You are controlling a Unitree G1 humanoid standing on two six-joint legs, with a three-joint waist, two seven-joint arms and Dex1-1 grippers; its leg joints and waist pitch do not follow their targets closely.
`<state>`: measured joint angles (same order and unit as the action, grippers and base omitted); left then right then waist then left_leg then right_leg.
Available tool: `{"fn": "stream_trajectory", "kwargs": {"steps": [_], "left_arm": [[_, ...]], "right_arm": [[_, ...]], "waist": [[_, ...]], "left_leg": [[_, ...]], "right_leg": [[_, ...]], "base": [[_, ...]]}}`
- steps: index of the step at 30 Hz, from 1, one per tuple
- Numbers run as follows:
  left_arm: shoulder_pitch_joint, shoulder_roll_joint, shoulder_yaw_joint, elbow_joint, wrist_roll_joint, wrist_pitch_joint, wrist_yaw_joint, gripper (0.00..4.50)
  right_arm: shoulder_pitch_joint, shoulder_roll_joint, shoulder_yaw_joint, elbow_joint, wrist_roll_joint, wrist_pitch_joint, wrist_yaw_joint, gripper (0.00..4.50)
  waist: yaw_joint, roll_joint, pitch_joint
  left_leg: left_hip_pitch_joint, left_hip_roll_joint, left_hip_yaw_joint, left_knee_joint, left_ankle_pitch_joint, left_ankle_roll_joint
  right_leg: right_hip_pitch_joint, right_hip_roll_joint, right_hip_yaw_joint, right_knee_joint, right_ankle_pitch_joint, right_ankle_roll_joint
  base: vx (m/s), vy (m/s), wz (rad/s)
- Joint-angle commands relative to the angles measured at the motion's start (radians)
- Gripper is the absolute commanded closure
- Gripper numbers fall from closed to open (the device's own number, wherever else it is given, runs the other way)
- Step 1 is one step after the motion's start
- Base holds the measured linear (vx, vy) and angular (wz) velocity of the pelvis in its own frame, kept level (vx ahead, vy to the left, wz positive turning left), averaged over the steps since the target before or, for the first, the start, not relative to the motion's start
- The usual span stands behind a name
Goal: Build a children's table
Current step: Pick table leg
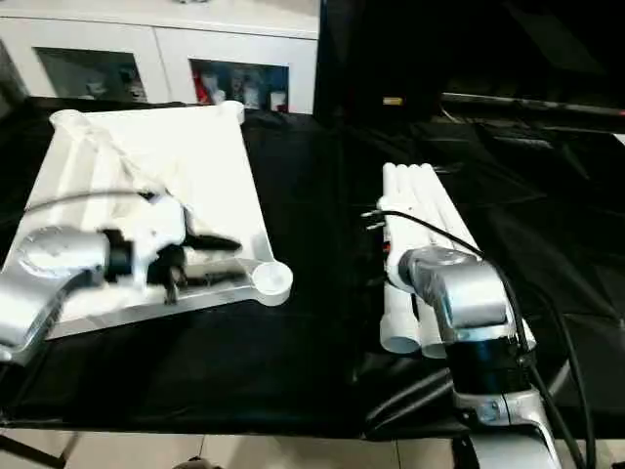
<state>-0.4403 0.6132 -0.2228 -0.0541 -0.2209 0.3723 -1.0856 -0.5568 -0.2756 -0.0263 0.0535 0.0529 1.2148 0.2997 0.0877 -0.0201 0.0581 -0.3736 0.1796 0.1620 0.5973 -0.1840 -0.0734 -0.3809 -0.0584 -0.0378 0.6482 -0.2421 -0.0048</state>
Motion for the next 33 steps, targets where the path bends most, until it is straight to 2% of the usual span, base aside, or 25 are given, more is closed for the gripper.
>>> {"fn": "stream_trajectory", "kwargs": {"steps": [1, 3, 4, 8, 9, 11, 12, 14, 16, 17, 18, 20, 21, 24, 28, 29, 32, 33], "left_arm": [[0.004, 0.011, -0.016, -0.046, -0.004, 0.031, -0.008, 1.76], [0.007, 0.013, -0.021, -0.054, 0.001, 0.033, -0.011, 1.69], [0.009, 0.013, -0.024, -0.059, 0.002, 0.036, -0.013, 1.49], [0.012, 0.017, -0.033, -0.076, 0.002, 0.048, -0.016, 1.35], [0.011, 0.023, -0.042, -0.082, 0.005, 0.059, -0.022, 1.17], [0.009, 0.026, -0.048, -0.087, 0.004, 0.066, -0.028, 1.1], [0.009, 0.027, -0.05, -0.09, 0.003, 0.069, -0.029, 0.95], [0.007, 0.028, -0.053, -0.095, 0.001, 0.074, -0.032, 0.95], [0.006, 0.029, -0.054, -0.096, 0.0, 0.075, -0.034, 0.69], [0.006, 0.029, -0.055, -0.099, 0.0, 0.075, -0.035, 0.64], [0.006, 0.029, -0.056, -0.101, 0.0, 0.077, -0.035, 0.59], [0.006, 0.029, -0.058, -0.104, 0.0, 0.079, -0.035, 0.45], [0.005, 0.028, -0.06, -0.109, -0.001, 0.084, -0.034, 0.35], [0.005, 0.027, -0.062, -0.113, -0.002, 0.089, -0.034, 0.21], [0.001, 0.028, -0.065, -0.119, -0.005, 0.095, -0.04, 0.06], [0.001, 0.029, -0.066, -0.12, -0.005, 0.095, -0.041, 0.0], [-0.006, 0.03, -0.07, -0.121, -0.006, 0.095, -0.046, 0.0], [-0.008, 0.031, -0.07, -0.121, -0.006, 0.096, -0.046, 0.0]], "right_arm": [[-0.018, -0.001, -0.019, -0.017, -0.009, 0.049, -0.024, 0.0], [-0.018, 0.001, -0.023, -0.021, -0.003, 0.071, -0.032, 0.0], [-0.016, 0.001, -0.023, -0.024, 0.004, 0.084, -0.03, 0.0], [-0.012, 0.002, -0.021, -0.029, 0.011, 0.124, -0.031, 0.0], [-0.012, 0.01, -0.026, -0.026, 0.013, 0.136, -0.035, 0.0], [-0.013, 0.011, -0.018, -0.02, 0.009, 0.146, -0.038, 0.0], [-0.012, 0.012, -0.016, -0.019, 0.009, 0.148, -0.042, 0.0], [-0.011, 0.013, -0.014, -0.017, 0.008, 0.153, -0.048, 0.0], [-0.013, 0.012, -0.01, -0.012, 0.005, 0.157, -0.051, 0.0], [-0.012, 0.013, -0.012, -0.008, 0.005, 0.157, -0.052, 0.0], [-0.011, 0.013, -0.012, -0.004, 0.005, 0.158, -0.053, 0.0], [-0.012, 0.015, -0.016, 0.002, 0.01, 0.162, -0.052, 0.0], [-0.011, 0.018, -0.02, 0.008, 0.018, 0.169, -0.05, 0.0], [-0.012, 0.021, -0.027, 0.016, 0.026, 0.177, -0.048, 0.0], [-0.016, 0.027, -0.043, 0.043, 0.035, 0.185, -0.046, 0.0], [-0.017, 0.026, -0.043, 0.047, 0.036, 0.184, -0.045, 0.28], [-0.02, 0.031, -0.06, 0.071, 0.041, 0.179, -0.045, 0.38], [-0.021, 0.031, -0.062, 0.076, 0.041, 0.178, -0.045, 0.61]], "waist": [[0.001, -0.001, -0.067], [0.002, -0.002, -0.068], [0.002, -0.003, -0.067], [0.002, -0.003, -0.068], [0.002, -0.003, -0.068], [0.002, -0.003, -0.068], [0.002, -0.007, -0.067], [0.002, -0.004, -0.068], [0.001, -0.005, -0.068], [0.001, -0.011, -0.068], [0.003, -0.007, -0.068], [0.002, -0.007, -0.068], [0.002, -0.011, -0.068], [0.002, -0.01, -0.069], [0.002, -0.017, -0.07], [0.002, -0.017, -0.069], [0.003, -0.019, -0.069], [0.003, -0.019, -0.069]], "left_leg": [[0.018, 0.038, -0.002, -0.068, -0.021, -0.033], [0.019, 0.038, -0.002, -0.067, -0.016, -0.035], [0.018, 0.037, -0.001, -0.067, -0.014, -0.036], [0.018, 0.037, -0.001, -0.067, -0.012, -0.04], [0.018, 0.037, -0.002, -0.067, -0.009, -0.039], [0.018, 0.036, -0.001, -0.066, -0.007, -0.04], [0.018, 0.036, -0.001, -0.067, -0.009, -0.041], [0.018, 0.037, -0.001, -0.067, -0.007, -0.044], [0.018, 0.037, -0.001, -0.067, -0.004, -0.045], [0.018, 0.036, 0.0, -0.067, -0.002, -0.043], [0.019, 0.037, -0.001, -0.066, -0.002, -0.043], [0.019, 0.037, 0.0, -0.066, -0.002, -0.046], [0.018, 0.037, 0.0, -0.067, 0.0, -0.045], [0.02, 0.038, -0.001, -0.066, -0.004, -0.047], [0.02, 0.038, 0.0, -0.066, -0.002, -0.051], [0.02, 0.037, 0.001, -0.066, -0.002, -0.051], [0.021, 0.038, 0.001, -0.067, -0.005, -0.05], [0.02, 0.038, 0.001, -0.066, -0.002, -0.05]], "right_leg": [[0.047, -0.07, 0.047, -0.061, 0.081, -0.194], [0.047, -0.069, 0.047, -0.06, 0.092, -0.19], [0.047, -0.068, 0.047, -0.061, 0.097, -0.188], [0.049, -0.069, 0.047, -0.06, 0.107, -0.184], [0.049, -0.068, 0.047, -0.06, 0.108, -0.184], [0.048, -0.069, 0.047, -0.06, 0.105, -0.183], [0.049, -0.068, 0.047, -0.06, 0.1, -0.182], [0.048, -0.069, 0.047, -0.059, 0.102, -0.182], [0.049, -0.068, 0.046, -0.059, 0.107, -0.182], [0.049, -0.068, 0.047, -0.059, 0.111, -0.181], [0.049, -0.069, 0.047, -0.058, 0.109, -0.182], [0.048, -0.068, 0.047, -0.058, 0.112, -0.182], [0.049, -0.068, 0.047, -0.058, 0.114, -0.182], [0.048, -0.069, 0.046, -0.058, 0.114, -0.182], [0.05, -0.069, 0.046, -0.057, 0.121, -0.186], [0.05, -0.069, 0.046, -0.058, 0.12, -0.186], [0.049, -0.07, 0.046, -0.058, 0.112, -0.184], [0.05, -0.07, 0.046, -0.057, 0.113, -0.185]], "base": [[0.0, 0.0, 0.0], [0.0, 0.0, 0.0], [0.0, 0.0, 0.0], [0.0, 0.0, 0.0], [0.0, 0.0, 0.0], [0.0, 0.0, 0.0], [0.0, 0.0, 0.0], [0.0, 0.0, 0.0], [0.0, 0.0, 0.0], [0.0, 0.0, 0.0], [0.0, 0.0, 0.0], [0.0, 0.0, 0.0], [0.0, 0.0, 0.0], [0.0, 0.0, 0.0], [0.0, 0.0, 0.0], [0.0, 0.0, 0.0], [0.0, 0.0, 0.0], [0.0, 0.0, 0.0]]}}
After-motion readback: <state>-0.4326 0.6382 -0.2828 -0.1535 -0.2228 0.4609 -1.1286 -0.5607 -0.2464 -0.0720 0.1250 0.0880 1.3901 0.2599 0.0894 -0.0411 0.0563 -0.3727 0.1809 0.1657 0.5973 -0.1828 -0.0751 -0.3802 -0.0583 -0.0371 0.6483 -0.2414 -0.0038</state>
